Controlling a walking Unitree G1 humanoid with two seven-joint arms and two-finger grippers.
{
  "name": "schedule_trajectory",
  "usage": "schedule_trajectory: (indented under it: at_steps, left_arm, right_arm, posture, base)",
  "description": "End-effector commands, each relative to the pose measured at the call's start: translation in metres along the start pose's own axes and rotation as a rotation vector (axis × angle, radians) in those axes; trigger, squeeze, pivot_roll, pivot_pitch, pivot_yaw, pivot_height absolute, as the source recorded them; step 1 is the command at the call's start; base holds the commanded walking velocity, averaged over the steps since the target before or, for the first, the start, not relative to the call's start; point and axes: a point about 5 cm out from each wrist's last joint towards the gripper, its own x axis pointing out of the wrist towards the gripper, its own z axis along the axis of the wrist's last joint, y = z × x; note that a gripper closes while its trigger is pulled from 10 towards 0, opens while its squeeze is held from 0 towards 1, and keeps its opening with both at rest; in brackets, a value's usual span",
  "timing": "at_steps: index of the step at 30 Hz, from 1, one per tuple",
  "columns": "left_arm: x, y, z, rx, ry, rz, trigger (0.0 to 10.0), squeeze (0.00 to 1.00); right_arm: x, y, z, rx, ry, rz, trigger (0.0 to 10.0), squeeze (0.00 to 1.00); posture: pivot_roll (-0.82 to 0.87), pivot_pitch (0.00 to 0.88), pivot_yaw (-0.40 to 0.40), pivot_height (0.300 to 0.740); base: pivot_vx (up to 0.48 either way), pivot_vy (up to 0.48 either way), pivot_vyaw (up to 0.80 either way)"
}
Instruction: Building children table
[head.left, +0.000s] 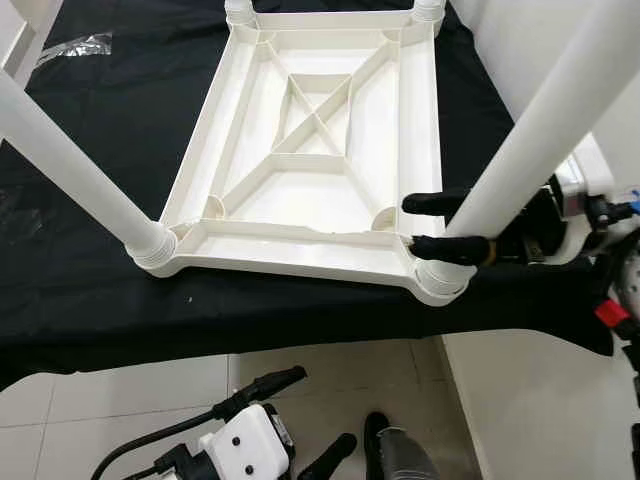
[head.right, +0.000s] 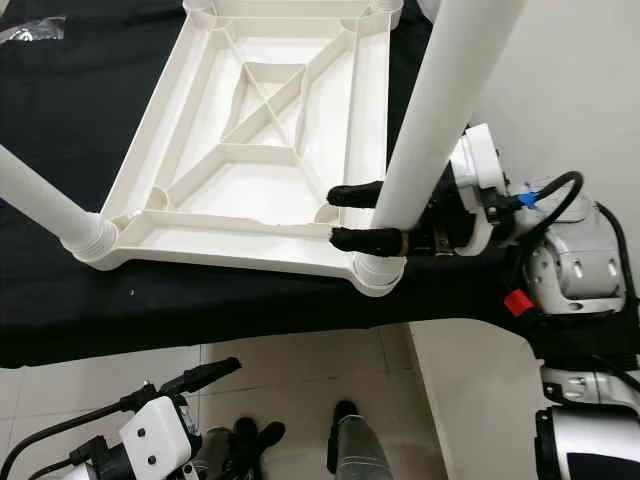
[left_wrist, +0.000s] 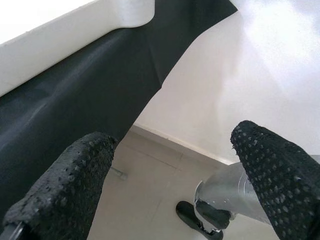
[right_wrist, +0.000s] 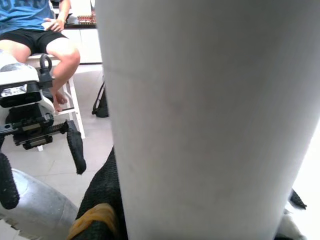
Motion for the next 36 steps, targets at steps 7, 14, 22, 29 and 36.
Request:
schedule_trajectory:
  at_steps: [7, 14, 22, 29, 36]
  left_arm:
    - [-0.001, -0.005, -0.003, -0.019, 0.015, -0.016, 10.0, 0.0]
    - [-0.001, -0.005, -0.003, -0.02, 0.013, -0.016, 10.0, 0.0]
    - [0.0, -0.005, -0.004, -0.021, 0.012, -0.015, 10.0, 0.0]
    - [0.0, -0.004, -0.004, -0.022, 0.01, -0.014, 10.0, 0.0]
    - [0.001, -0.004, -0.005, -0.023, 0.01, -0.017, 10.0, 0.0]
  right_arm:
    - [0.009, 0.004, -0.015, 0.051, 0.021, 0.011, 10.0, 0.0]
    - [0.01, 0.007, -0.018, 0.055, 0.066, 0.037, 10.0, 0.0]
    - [0.008, 0.009, -0.024, 0.055, 0.148, 0.058, 10.0, 0.0]
    - [0.007, 0.007, -0.022, 0.072, 0.156, 0.108, 10.0, 0.0]
    - [0.01, -0.002, -0.018, 0.069, 0.114, 0.084, 10.0, 0.0]
  posture:
    - [0.08, 0.38, 0.055, 0.74]
    - [0.07, 0.383, 0.053, 0.74]
    - [0.07, 0.382, 0.052, 0.74]
    - [0.06, 0.381, 0.049, 0.74]
    - [0.06, 0.384, 0.048, 0.74]
  base:
    - [0.0, 0.0, 0.0]
    - [0.0, 0.0, 0.0]
    - [0.0, 0.0, 0.0]
    - [0.0, 0.0, 0.0]
    - [0.0, 0.0, 0.0]
